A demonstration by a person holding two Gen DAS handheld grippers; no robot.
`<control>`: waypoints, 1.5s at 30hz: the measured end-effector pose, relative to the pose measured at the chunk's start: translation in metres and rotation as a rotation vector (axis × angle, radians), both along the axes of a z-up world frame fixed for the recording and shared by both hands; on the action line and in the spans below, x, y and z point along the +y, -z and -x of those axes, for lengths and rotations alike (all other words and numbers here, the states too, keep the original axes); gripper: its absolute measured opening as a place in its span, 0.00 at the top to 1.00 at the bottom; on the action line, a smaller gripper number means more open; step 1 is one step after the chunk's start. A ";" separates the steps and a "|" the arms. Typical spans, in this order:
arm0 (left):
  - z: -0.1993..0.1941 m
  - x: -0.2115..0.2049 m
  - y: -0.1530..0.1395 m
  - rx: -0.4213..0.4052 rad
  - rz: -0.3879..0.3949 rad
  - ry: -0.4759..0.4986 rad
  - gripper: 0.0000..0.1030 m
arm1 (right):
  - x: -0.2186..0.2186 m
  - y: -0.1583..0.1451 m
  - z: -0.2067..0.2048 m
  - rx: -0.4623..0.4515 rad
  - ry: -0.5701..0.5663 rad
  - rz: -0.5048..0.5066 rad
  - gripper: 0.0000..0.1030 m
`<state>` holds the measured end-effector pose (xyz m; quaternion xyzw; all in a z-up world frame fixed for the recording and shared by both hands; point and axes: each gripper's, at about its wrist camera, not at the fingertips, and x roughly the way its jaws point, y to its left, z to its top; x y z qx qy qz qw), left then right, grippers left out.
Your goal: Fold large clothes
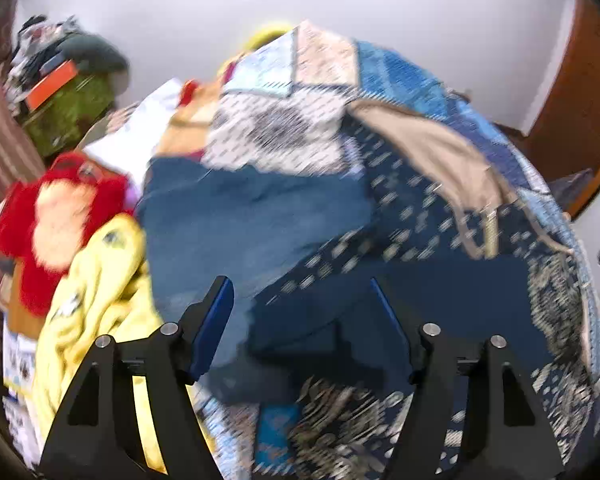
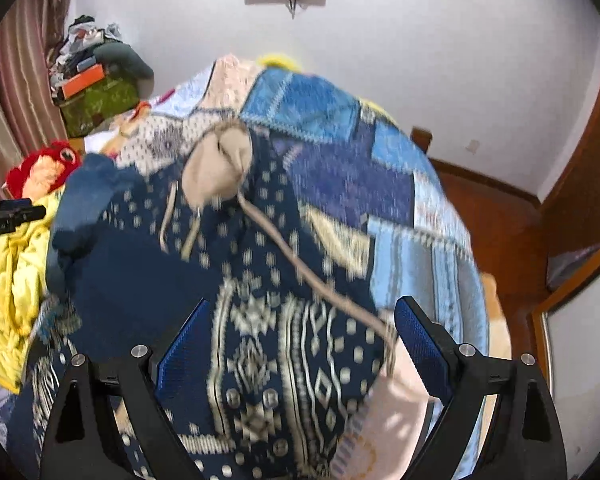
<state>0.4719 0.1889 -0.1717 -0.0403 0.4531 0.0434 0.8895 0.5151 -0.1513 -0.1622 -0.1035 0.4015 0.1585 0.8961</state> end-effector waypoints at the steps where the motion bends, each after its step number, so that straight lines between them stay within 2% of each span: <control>1: -0.007 -0.006 -0.004 -0.011 0.009 0.011 0.28 | 0.004 -0.004 -0.007 -0.009 -0.007 -0.006 0.11; 3: -0.025 -0.015 -0.009 -0.035 0.024 0.024 0.20 | 0.012 -0.009 -0.022 -0.016 -0.019 -0.017 0.11; 9: -0.083 -0.035 -0.003 -0.038 0.032 0.035 0.19 | 0.044 0.004 -0.086 0.025 -0.030 -0.047 0.11; 11: -0.104 -0.040 0.007 -0.016 0.034 0.034 0.19 | 0.051 0.015 -0.109 0.075 -0.023 -0.090 0.11; 14: -0.131 -0.043 0.027 0.023 0.046 0.022 0.19 | 0.062 0.042 -0.153 0.213 0.014 -0.176 0.11; 18: -0.164 -0.042 0.055 0.069 0.101 -0.024 0.19 | 0.072 0.073 -0.187 0.279 0.052 -0.205 0.11; 20: -0.179 -0.039 0.069 0.093 0.149 -0.079 0.19 | 0.075 0.090 -0.198 0.293 0.088 -0.203 0.15; 22: -0.190 -0.039 0.081 0.106 0.176 -0.112 0.21 | 0.075 0.102 -0.204 0.310 0.082 -0.230 0.27; 23: -0.195 -0.039 0.086 0.109 0.180 -0.122 0.24 | 0.074 0.103 -0.203 0.284 0.072 -0.240 0.28; 25: -0.200 -0.042 0.092 0.106 0.199 -0.125 0.32 | 0.073 0.103 -0.199 0.247 0.039 -0.251 0.49; 26: -0.202 -0.043 0.093 0.100 0.200 -0.126 0.37 | 0.073 0.104 -0.197 0.245 0.031 -0.270 0.56; 28: -0.202 -0.049 0.091 0.093 0.209 -0.102 0.56 | 0.074 0.101 -0.194 0.253 0.021 -0.300 0.79; 30: -0.198 -0.056 0.081 0.084 0.198 -0.076 0.89 | 0.074 0.095 -0.189 0.260 0.032 -0.320 0.88; 32: -0.191 -0.063 0.070 0.077 0.156 -0.046 0.92 | 0.074 0.084 -0.179 0.244 0.026 -0.305 0.90; 35: -0.167 -0.071 0.037 0.010 0.083 0.018 0.93 | 0.069 0.058 -0.157 0.201 -0.001 -0.279 0.90; 41: -0.092 -0.085 -0.031 -0.091 0.054 0.131 0.94 | 0.048 0.007 -0.089 0.144 -0.040 -0.348 0.90; 45: -0.040 -0.089 -0.049 -0.108 0.055 0.183 0.94 | 0.034 -0.015 -0.029 0.116 -0.084 -0.367 0.90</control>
